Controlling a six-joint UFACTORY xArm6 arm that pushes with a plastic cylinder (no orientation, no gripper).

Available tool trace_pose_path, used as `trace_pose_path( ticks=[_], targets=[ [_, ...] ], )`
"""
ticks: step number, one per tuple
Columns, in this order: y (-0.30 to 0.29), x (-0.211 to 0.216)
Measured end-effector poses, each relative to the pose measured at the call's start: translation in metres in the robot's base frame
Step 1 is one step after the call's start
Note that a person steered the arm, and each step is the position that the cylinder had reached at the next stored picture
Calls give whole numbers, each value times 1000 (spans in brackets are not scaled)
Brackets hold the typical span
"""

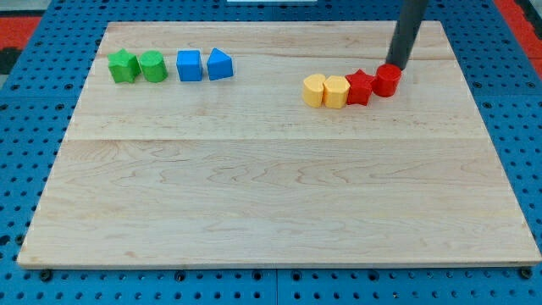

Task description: Slide red star and red circle a bit right

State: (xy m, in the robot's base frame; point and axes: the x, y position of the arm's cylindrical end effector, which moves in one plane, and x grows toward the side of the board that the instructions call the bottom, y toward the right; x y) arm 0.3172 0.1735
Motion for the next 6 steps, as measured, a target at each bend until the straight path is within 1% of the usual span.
trace_pose_path(
  ticks=[1,2,3,4,5,6],
  targets=[
    [18,13],
    [37,3],
    [8,-33],
    [-66,-28],
    [-56,9],
    [-56,8]
  ],
)
